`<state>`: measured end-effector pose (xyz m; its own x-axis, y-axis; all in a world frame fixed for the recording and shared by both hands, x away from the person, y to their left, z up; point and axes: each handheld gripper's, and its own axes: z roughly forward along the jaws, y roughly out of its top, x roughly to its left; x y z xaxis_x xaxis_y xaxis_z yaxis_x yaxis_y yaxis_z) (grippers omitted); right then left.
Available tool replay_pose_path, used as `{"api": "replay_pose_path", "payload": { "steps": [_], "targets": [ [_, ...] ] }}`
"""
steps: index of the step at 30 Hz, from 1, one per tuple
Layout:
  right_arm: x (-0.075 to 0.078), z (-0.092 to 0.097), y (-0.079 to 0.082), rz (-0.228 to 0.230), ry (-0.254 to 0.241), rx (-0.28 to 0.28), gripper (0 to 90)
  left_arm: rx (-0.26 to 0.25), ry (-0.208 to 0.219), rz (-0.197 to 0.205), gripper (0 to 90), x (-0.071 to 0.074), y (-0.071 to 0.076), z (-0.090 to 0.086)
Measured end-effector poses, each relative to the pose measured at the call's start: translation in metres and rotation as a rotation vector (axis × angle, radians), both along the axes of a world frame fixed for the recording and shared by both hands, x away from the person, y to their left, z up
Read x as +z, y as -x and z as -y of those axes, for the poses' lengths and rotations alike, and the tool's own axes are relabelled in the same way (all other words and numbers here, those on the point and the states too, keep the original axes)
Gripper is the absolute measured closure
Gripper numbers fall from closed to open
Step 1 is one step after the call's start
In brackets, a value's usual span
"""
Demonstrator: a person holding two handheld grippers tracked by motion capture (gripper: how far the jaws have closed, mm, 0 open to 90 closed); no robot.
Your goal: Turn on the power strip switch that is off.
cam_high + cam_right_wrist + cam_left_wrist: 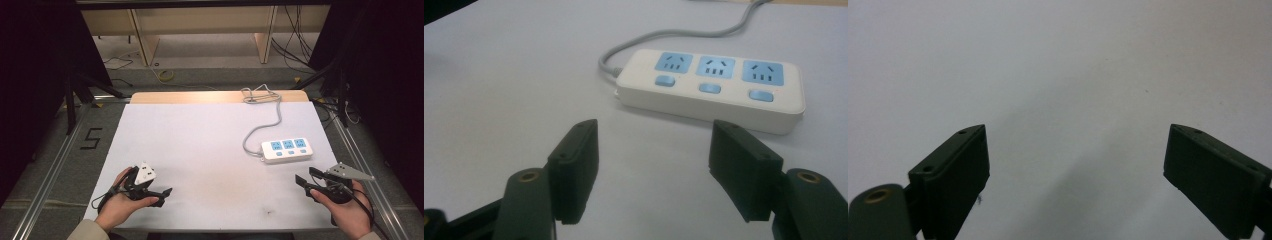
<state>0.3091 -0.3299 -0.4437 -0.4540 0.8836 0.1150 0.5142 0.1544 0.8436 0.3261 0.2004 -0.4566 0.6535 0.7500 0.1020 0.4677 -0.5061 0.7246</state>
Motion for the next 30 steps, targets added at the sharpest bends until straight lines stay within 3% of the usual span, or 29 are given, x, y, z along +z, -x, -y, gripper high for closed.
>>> {"api": "replay_pose_path", "payload": {
  "steps": [4, 11, 16, 30],
  "targets": [
    [0.002, 0.0, 0.0, -0.001, 0.006, 0.001, 47.0, 0.002, 0.001, -0.002, 10.8, 0.0, 0.0, -0.001],
    [0.009, 0.0, 0.002, 0.01, 0.03, -0.029, 74.5, 0.0, -0.002, 0.002, 10.9, 0.0, 0.0, -0.001],
    [0.012, 0.0, -0.001, 0.01, 0.069, -0.045, 89.1, 0.0, -0.003, 0.003, 11.0, 0.0, 0.0, 0.0],
    [0.017, -0.011, -0.02, 0.008, 0.126, -0.041, 90.0, -0.005, -0.003, 0.002, 11.0, -0.001, -0.001, 0.001]
  ]
}}
